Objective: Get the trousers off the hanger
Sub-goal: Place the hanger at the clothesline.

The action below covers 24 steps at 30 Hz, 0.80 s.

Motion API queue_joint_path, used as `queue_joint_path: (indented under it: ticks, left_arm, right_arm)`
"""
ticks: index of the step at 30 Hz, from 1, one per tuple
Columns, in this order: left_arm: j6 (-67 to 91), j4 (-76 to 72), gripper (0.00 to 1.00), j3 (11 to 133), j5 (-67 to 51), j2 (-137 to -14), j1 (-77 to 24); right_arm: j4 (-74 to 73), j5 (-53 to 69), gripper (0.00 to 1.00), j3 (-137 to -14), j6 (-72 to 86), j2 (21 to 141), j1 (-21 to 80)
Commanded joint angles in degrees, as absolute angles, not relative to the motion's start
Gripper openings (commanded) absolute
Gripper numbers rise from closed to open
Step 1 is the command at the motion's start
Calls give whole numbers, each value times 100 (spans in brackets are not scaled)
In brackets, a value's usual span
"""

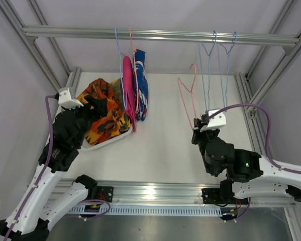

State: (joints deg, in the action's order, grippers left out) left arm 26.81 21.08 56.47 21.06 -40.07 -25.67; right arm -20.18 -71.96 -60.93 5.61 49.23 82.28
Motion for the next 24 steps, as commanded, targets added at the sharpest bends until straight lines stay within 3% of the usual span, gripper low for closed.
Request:
queue_joint_path:
  ticks: [1, 6, 24]
  left_arm:
    - [2549, 1889, 79, 5598, 2136, -4008, -2452]
    - [2575, 1898, 79, 5599, 2118, -4025, -2408]
    - [2645, 1898, 79, 5599, 1960, -4096, -2224]
  right_arm:
    - [-559, -8138, 0, -6013, -487, 4711, 8288]
    - [580, -7885, 0, -5818, -1467, 4413, 7973]
    - [-755, -5564, 0, -7171, -607, 5229, 5802]
